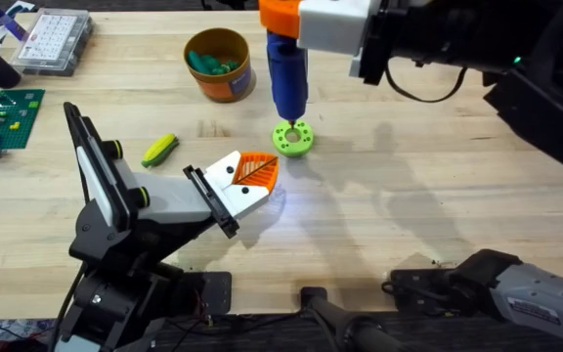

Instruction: Pick up the gripper from the table and insert it into the empty holder that is missing its gripper. Then pick up a screw, insert it into the mounting hole, and use the screwdriver to tighten it. Finally, clean up the table by picking up the vegetable and placing it into the bucket.

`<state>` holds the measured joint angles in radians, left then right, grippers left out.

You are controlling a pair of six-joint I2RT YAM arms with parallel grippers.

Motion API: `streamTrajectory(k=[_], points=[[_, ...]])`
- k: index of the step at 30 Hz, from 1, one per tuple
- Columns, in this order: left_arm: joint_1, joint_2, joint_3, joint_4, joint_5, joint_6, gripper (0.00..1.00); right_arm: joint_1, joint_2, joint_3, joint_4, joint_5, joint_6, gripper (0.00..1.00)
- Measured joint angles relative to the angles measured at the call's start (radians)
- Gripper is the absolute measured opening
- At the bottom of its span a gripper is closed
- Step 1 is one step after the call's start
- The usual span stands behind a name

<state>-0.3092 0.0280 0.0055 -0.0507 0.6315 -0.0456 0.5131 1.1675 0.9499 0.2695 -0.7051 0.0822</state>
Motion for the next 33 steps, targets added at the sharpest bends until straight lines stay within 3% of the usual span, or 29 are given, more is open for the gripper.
streamTrajectory(k=[7, 20, 33], points=[[0.000, 0.000, 0.000, -0.002, 0.000, 0.000, 0.020, 0.008, 0.014, -0.006, -0.018, 0.001, 0.000, 0.054], [0.000, 0.000, 0.000, -0.002, 0.000, -0.001, 0.019, 0.009, -0.037, -0.009, 0.092, -0.011, 0.049, 0.053], [0.000, 0.000, 0.000, -0.002, 0.000, -0.001, 0.019, 0.035, -0.044, 0.128, 0.097, -0.137, 0.156, 0.053]])
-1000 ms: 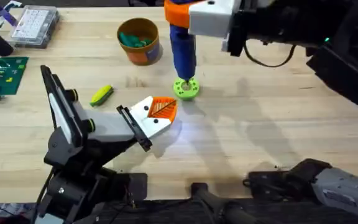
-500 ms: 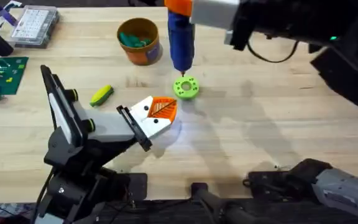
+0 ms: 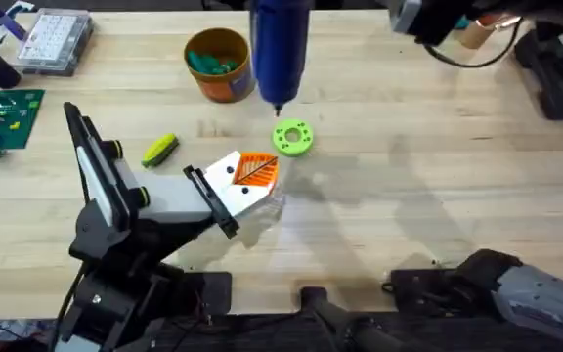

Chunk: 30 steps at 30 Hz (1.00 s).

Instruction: Pick up the gripper from the table and insert it into the empty holder that is missing its gripper. Then pick up a screw, insert it into the mounting hole, and use the screwdriver to tighten it. Finally, clean up the table by picking up the vegetable and placing it into the bucket.

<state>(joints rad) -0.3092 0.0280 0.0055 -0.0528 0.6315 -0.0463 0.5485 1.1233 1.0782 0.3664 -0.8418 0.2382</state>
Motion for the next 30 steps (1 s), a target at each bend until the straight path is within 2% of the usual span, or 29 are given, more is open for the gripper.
streamTrajectory(k=[14, 30], points=[[0.000, 0.000, 0.000, 0.000, 0.000, 0.000, 0.020, 0.144, 0.058, 0.001, 0.017, -0.036, -0.004, 0.053], [0.000, 0.000, 0.000, 0.000, 0.000, 0.000, 0.018, 0.157, 0.072, 0.001, 0.007, -0.040, -0.053, 0.053]])
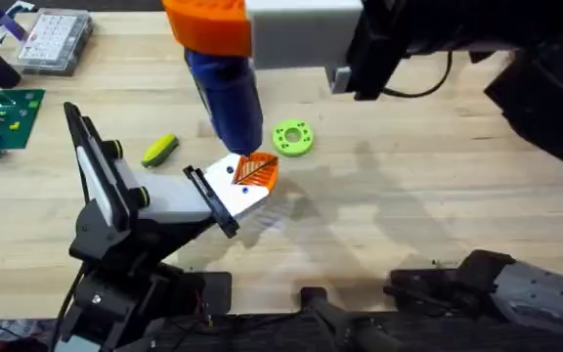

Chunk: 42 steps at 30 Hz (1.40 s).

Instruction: Pick up the gripper from the table and insert it into the empty holder that is missing its gripper. Then pick up a screw, insert it into the mounting hole, and use the screwdriver to tighten it. Finally, clean up the table by picking up the vegetable and placing it into the bucket.

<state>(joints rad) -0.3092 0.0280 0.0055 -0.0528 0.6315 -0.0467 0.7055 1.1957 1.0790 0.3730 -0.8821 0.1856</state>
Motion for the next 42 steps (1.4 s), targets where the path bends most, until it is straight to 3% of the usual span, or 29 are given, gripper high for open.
streamTrajectory(k=[8, 14, 19, 32, 42], points=[[0.000, 0.000, 0.000, 0.000, 0.000, 0.000, 0.019, 0.002, 0.000, -0.004, 0.025, -0.003, 0.000, 0.053], [0.000, 0.000, 0.000, 0.000, 0.000, 0.000, 0.019, 0.018, 0.000, -0.085, 0.196, -0.003, 0.010, 0.052], [0.000, 0.000, 0.000, 0.000, 0.000, 0.000, 0.019, 0.026, 0.009, -0.140, 0.211, -0.004, 0.012, 0.055], [0.000, 0.000, 0.000, 0.000, 0.000, -0.002, 0.019, 0.059, 0.159, -0.143, 0.300, -0.004, -0.004, 0.053], [0.000, 0.000, 0.000, 0.000, 0.000, -0.003, 0.019, 0.059, 0.179, -0.144, 0.323, -0.003, -0.041, 0.053]])
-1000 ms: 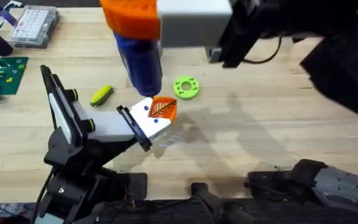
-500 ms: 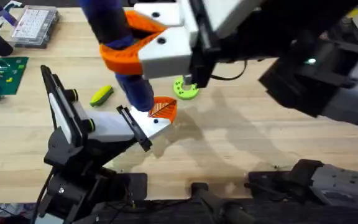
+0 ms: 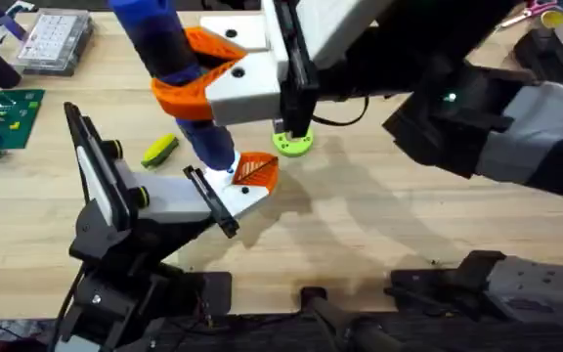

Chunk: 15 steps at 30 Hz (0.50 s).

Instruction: Pick up the gripper from the table and insert it into the empty holder that is missing its gripper. Then pick up a screw, insert it into the mounting hole, and use the screwdriver to tighten it. Finally, clean up the table by picking up the vegetable and placing it into the bucket.

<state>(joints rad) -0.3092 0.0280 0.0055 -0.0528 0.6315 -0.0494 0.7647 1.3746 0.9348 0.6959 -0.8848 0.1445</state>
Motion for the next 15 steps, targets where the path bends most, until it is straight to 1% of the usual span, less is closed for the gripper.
streamTrajectory(k=[15], points=[[0.000, 0.000, 0.000, 0.000, 0.000, 0.000, 0.019, 0.000, 0.005, 0.000, -0.003, 0.000, -0.041, 0.053]])
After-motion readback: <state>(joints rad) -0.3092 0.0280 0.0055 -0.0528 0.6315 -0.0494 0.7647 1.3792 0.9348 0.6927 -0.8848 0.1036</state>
